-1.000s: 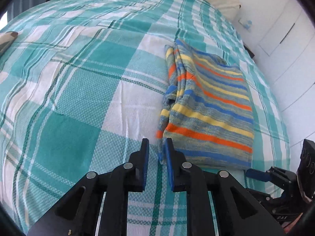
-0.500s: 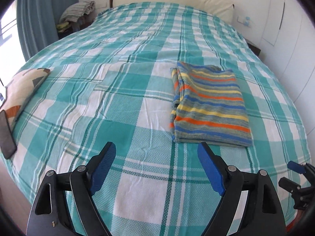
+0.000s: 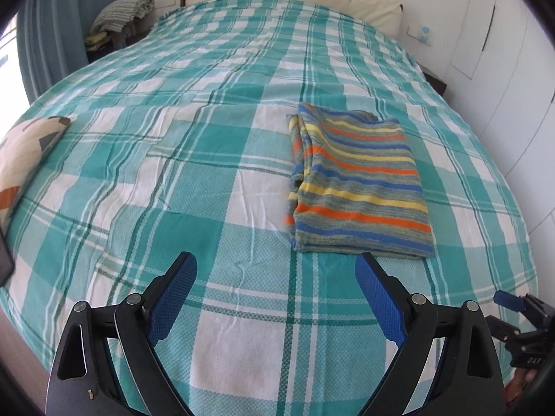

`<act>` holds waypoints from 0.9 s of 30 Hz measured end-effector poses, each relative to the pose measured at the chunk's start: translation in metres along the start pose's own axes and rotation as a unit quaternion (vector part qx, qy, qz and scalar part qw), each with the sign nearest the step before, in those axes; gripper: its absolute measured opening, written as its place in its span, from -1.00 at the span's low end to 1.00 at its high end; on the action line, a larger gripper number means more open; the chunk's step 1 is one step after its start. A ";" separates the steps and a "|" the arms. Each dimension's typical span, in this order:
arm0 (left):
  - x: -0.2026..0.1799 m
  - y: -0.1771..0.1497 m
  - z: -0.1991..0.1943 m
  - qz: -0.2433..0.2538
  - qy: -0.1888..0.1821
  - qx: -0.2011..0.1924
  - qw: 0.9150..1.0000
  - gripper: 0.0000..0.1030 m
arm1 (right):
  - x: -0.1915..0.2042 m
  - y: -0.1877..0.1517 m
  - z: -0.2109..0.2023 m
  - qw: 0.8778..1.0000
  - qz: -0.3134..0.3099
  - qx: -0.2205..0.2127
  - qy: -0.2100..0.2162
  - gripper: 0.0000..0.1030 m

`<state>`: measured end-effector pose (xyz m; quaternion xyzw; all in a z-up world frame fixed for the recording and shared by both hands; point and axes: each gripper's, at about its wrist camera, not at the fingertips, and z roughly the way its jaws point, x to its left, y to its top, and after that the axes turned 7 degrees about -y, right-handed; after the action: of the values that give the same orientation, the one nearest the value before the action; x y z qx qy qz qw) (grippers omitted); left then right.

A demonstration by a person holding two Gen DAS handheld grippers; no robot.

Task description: Fold small clothes

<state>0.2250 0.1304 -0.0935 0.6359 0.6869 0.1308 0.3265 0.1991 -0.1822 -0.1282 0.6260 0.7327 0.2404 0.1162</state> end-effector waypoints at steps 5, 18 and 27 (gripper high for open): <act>0.022 0.047 0.046 -0.051 -0.086 0.024 0.995 0.82 | -0.023 0.043 0.021 0.998 0.056 -0.015 0.031 0.58; 0.016 0.108 0.173 -0.028 -0.065 0.086 0.994 0.67 | -0.020 0.172 0.160 0.975 0.159 0.005 0.153 0.42; -0.019 0.115 0.138 0.004 -0.110 0.072 0.991 -0.71 | 0.042 0.190 0.125 0.997 0.038 -0.029 0.066 -0.57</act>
<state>0.4001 0.0980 -0.1242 0.6714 0.6515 0.0116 0.3531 0.4143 -0.0965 -0.1355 0.6323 0.7073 0.3068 0.0763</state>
